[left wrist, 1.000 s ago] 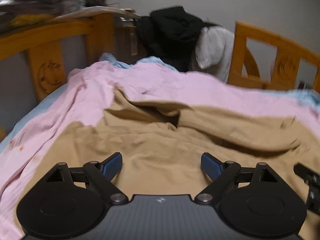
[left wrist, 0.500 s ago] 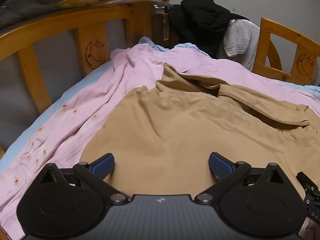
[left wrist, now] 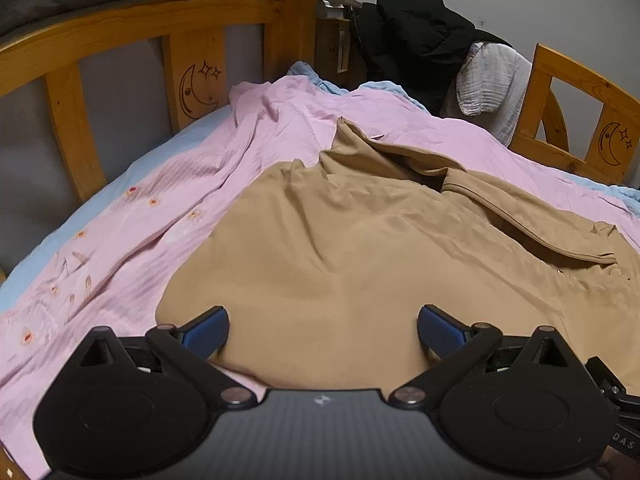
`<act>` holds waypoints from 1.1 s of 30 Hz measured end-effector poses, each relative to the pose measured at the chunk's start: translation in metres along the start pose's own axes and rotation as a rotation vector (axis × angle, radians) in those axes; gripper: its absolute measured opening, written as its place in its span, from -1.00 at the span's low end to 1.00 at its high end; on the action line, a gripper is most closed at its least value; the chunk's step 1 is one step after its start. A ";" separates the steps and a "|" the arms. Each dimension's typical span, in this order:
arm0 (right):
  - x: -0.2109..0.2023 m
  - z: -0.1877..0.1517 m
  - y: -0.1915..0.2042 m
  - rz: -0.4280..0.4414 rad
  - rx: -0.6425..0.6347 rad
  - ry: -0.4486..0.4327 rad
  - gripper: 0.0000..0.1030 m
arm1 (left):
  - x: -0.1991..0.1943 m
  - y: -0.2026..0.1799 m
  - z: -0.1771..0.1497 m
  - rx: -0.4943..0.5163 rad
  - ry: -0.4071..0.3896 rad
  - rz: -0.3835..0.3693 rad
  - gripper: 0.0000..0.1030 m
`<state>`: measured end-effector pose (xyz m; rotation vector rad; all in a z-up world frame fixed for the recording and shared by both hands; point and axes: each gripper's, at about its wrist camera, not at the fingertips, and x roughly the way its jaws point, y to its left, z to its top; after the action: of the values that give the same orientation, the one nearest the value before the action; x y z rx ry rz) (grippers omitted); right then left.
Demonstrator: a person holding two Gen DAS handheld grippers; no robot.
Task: Fold large clothes
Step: 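Move both open grippers back over the folded jacket, then grasp the end of the folded jacket with the left gripper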
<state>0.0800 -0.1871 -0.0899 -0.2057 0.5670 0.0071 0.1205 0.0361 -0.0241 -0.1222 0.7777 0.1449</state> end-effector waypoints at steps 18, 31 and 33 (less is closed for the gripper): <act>0.000 -0.001 -0.001 0.001 0.000 0.000 0.99 | -0.008 0.062 -0.032 -0.301 -0.001 -0.250 0.99; 0.000 -0.001 -0.002 0.003 0.000 0.000 0.99 | 0.022 0.078 -0.015 -0.426 0.002 -0.161 0.63; 0.000 -0.001 -0.002 0.003 0.000 0.000 0.99 | 0.020 0.081 -0.016 -0.446 0.002 -0.152 0.46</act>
<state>0.0795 -0.1889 -0.0899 -0.2046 0.5673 0.0098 0.1096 0.1153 -0.0543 -0.6027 0.7257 0.1720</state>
